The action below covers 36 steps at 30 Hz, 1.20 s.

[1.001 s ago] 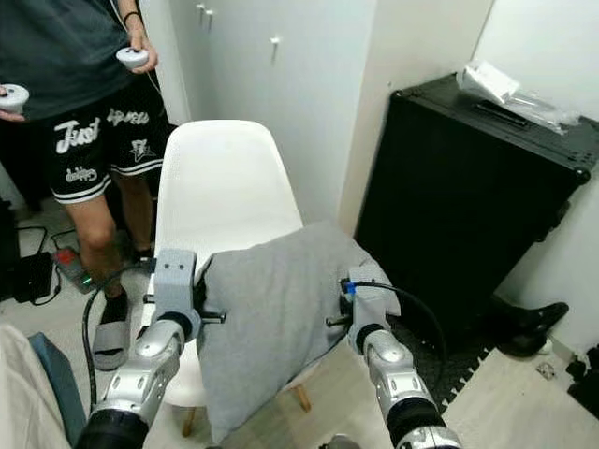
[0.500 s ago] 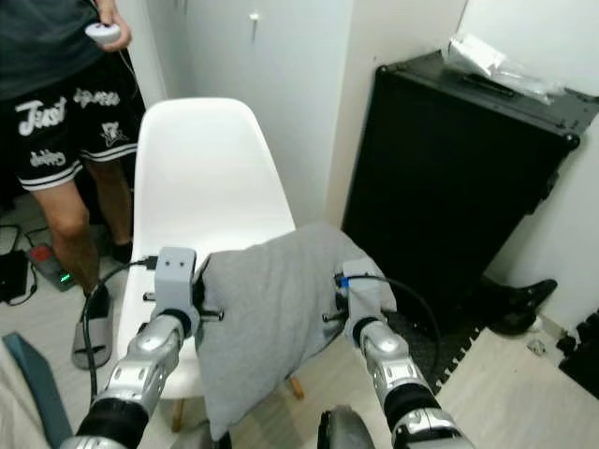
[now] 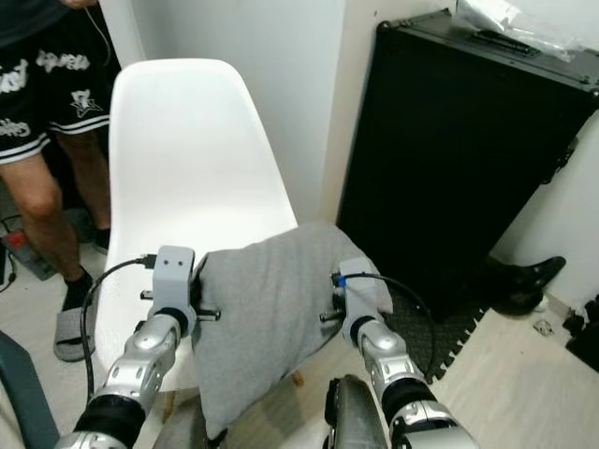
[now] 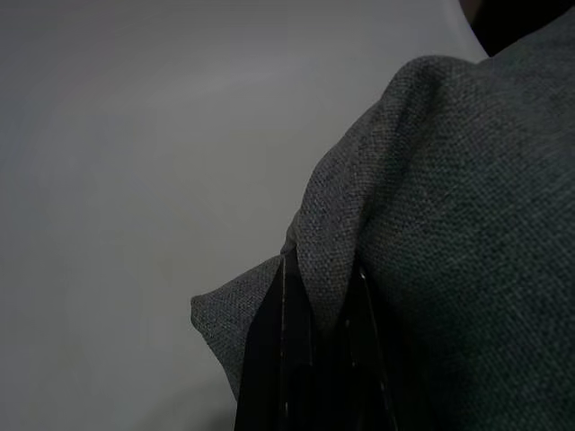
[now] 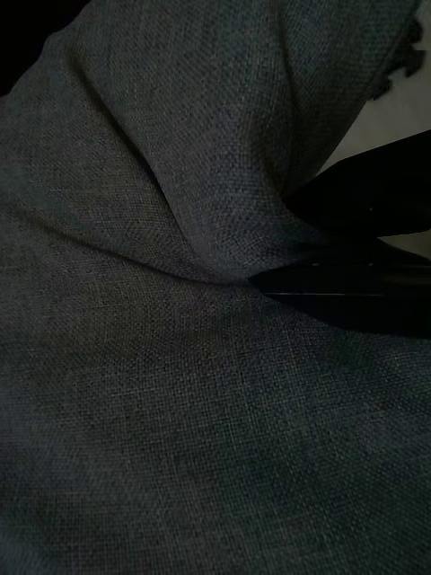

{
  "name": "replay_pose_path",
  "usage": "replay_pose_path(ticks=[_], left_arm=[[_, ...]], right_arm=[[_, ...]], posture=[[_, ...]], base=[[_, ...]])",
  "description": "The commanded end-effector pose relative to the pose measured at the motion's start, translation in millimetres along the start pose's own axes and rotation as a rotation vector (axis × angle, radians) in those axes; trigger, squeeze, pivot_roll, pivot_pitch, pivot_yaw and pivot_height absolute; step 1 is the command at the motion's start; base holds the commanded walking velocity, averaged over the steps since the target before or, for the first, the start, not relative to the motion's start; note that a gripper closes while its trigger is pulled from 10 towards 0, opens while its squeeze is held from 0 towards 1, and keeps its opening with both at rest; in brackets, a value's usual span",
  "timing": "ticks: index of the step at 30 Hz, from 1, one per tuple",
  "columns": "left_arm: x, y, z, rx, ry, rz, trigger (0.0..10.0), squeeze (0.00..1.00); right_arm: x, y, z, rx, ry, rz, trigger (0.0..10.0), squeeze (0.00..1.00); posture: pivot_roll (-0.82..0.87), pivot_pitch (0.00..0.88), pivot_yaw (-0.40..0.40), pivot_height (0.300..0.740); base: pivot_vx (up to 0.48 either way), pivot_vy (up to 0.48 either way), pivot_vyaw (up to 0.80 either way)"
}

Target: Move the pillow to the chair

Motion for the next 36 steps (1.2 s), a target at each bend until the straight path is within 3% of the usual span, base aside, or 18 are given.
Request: replay_pose_path(ticks=[1, 26, 36], left_arm=[[-2.5, 7, -10.0, -0.015, -0.036, -0.029, 10.0, 0.0], [-2.7, 1, -13.0, -0.009, -0.038, -0.024, 10.0, 0.0], [2.6, 2, 4.4, 0.011, 0.042, -0.043, 10.0, 0.0]], right_arm=[[-2.2, 1, 14.2, 0.026, 0.061, -0.007, 10.0, 0.0], [-2.9, 3, 7.6, 0.031, 0.045, -0.008, 10.0, 0.0], [-12.6, 20, 36.8, 0.065, 0.137, -0.021, 10.0, 0.0]], posture=[[0.0, 0.105, -0.087, 0.583], [-0.01, 0.096, -0.091, 0.583], [0.05, 0.101, -0.181, 0.583]], base=[[0.0, 0.0, 0.0], [0.0, 0.0, 0.0], [0.0, 0.0, 0.0]])
Point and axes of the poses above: a point about 5 cm out from each wrist's last joint towards the gripper, its own x axis pointing back from the gripper into the wrist, its own y axis along the axis of the wrist's last joint, z = x × y, the point moved 6 cm from there along -x, pointing out of the wrist towards the gripper
